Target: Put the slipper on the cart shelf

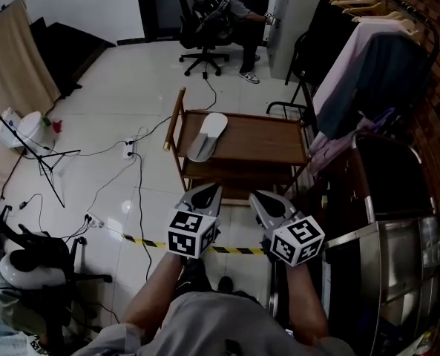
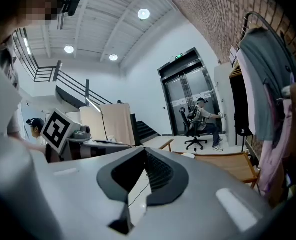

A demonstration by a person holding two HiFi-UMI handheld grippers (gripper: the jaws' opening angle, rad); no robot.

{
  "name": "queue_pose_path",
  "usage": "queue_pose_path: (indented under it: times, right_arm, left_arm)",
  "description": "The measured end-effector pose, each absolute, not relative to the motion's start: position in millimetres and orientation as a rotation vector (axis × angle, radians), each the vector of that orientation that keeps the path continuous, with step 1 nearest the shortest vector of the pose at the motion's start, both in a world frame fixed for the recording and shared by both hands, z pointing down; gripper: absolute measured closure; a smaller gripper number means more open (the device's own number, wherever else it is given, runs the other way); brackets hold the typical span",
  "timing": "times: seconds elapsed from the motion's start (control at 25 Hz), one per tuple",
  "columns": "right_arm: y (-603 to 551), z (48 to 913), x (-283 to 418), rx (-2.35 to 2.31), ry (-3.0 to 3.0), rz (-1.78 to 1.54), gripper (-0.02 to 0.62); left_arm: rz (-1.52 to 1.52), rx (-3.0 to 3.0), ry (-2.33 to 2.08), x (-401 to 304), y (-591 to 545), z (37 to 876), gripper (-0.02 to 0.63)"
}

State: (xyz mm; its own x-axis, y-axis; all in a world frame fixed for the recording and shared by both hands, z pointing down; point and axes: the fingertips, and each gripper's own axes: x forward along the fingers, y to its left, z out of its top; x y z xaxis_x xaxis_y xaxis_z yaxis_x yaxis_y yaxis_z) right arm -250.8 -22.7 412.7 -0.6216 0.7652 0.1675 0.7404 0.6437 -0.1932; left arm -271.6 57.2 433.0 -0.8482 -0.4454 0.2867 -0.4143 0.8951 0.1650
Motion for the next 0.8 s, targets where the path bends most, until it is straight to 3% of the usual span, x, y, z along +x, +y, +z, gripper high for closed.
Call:
queue_pose_path:
  times: [0.6, 0.8]
  right_arm:
    - [32, 452, -428, -1.035, -2.630, 0.093, 0.595]
    - [49, 466, -451, -0.970, -2.620, 0.115, 0.595]
  left_arm:
    - [-0.103, 0.696, -2.639, -468, 113, 497, 0.598]
    - [-0.080, 0.665, -2.609, -499, 136, 523, 0.598]
